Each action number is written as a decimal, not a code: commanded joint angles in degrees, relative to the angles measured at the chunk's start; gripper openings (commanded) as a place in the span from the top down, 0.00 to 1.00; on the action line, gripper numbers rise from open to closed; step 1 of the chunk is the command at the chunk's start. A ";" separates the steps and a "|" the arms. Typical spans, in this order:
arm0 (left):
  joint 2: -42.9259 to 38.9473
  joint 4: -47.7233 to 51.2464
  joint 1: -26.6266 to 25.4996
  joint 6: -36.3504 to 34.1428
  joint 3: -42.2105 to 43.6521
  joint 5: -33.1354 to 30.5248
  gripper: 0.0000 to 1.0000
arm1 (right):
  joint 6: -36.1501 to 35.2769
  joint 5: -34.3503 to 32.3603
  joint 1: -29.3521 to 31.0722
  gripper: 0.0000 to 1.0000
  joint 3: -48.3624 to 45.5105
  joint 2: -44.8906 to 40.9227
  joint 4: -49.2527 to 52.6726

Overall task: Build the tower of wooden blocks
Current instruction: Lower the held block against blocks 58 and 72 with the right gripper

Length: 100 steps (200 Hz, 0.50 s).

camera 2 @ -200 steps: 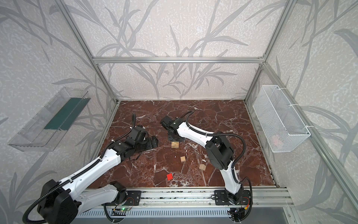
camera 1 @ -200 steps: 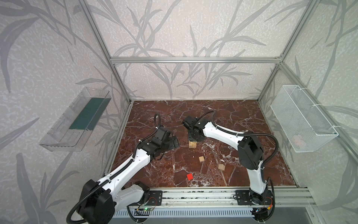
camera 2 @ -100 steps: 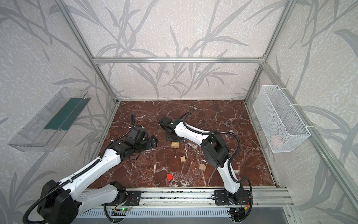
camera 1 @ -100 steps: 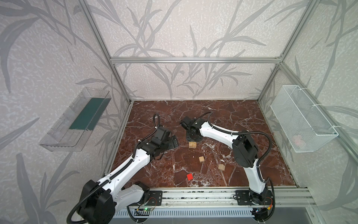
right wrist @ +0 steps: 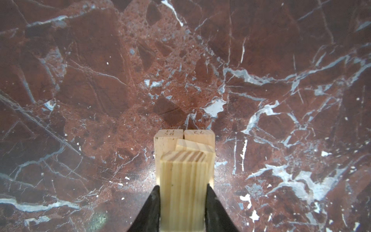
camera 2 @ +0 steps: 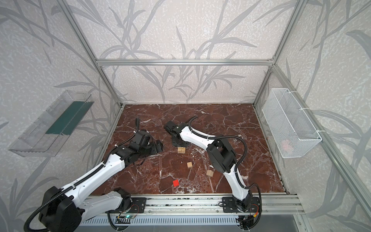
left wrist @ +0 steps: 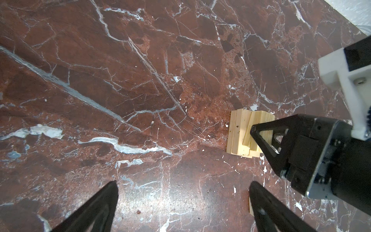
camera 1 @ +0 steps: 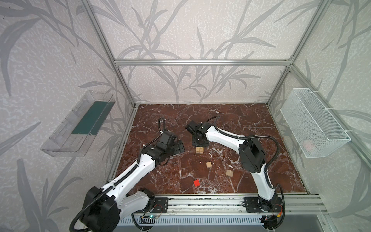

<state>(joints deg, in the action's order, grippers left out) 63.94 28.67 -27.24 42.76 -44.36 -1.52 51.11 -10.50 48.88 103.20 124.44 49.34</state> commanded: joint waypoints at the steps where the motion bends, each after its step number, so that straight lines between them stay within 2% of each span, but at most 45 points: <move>1: 0.04 -0.28 0.44 1.01 0.52 -0.59 0.00 | 0.62 0.04 0.40 0.61 1.43 0.85 1.67; 63: 0.04 -0.32 0.57 1.18 0.69 -0.38 0.00 | 1.36 -0.90 0.42 0.46 1.39 0.88 3.16; 100: -0.13 -0.28 0.62 1.18 0.73 -0.28 0.00 | 1.47 -0.82 0.30 0.47 1.74 1.50 3.10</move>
<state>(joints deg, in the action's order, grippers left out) 63.94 28.64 -26.94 43.33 -44.34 -1.41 51.79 -10.48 48.93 103.37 124.55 50.63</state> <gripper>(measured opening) 0.995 0.539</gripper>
